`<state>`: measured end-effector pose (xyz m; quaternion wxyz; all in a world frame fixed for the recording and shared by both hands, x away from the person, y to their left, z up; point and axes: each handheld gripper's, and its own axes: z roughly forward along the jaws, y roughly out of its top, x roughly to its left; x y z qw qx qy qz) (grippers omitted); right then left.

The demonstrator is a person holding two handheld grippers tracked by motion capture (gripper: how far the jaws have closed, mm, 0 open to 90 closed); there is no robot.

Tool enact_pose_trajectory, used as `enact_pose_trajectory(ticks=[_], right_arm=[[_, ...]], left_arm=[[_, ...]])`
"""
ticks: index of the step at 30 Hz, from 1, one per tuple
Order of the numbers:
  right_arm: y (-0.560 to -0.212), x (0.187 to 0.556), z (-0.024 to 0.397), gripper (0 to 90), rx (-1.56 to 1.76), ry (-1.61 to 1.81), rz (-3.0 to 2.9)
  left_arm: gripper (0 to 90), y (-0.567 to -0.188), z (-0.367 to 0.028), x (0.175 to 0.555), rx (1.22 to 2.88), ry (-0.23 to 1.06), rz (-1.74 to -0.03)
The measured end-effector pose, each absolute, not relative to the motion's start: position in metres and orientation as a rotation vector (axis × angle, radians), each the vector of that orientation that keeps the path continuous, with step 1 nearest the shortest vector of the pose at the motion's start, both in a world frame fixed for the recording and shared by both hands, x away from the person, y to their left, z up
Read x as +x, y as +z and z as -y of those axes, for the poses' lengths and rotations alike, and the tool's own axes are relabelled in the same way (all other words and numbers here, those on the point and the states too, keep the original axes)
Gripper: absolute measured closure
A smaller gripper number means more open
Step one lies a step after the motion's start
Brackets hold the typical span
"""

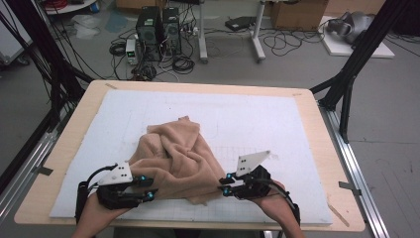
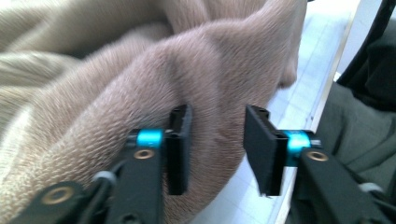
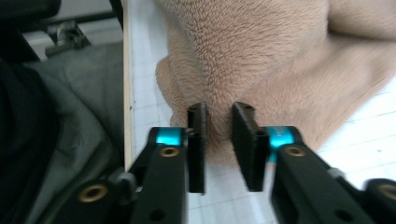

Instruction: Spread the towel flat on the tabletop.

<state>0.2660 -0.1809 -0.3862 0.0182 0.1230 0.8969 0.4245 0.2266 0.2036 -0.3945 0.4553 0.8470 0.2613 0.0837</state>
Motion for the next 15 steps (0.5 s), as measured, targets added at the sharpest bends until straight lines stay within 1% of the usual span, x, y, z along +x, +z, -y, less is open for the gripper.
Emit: enact_pose_trajectory(ticks=[2,5,8,13,15], right_arm=[[-0.380,0.272,0.187,65.3,0.429,1.365,-2.749],[-0.373,0.286,0.193,61.1,0.490,1.364,-2.705],[-0.372,0.302,0.191,59.7,0.538,1.361,-2.687],[-0.385,0.327,0.174,56.4,0.590,1.285,-2.705],[-0.394,0.335,0.164,56.4,0.598,1.242,-2.736]], left_arm=[[53.1,-0.383,-0.208,0.234,2.072,0.256,-0.646],[50.3,-0.372,-0.211,0.245,2.050,0.284,-0.654],[48.5,-0.366,-0.214,0.257,2.015,0.298,-0.673],[46.4,-0.369,-0.213,0.276,2.030,0.332,-0.705],[45.5,-0.382,-0.209,0.291,2.106,0.326,-0.734]])
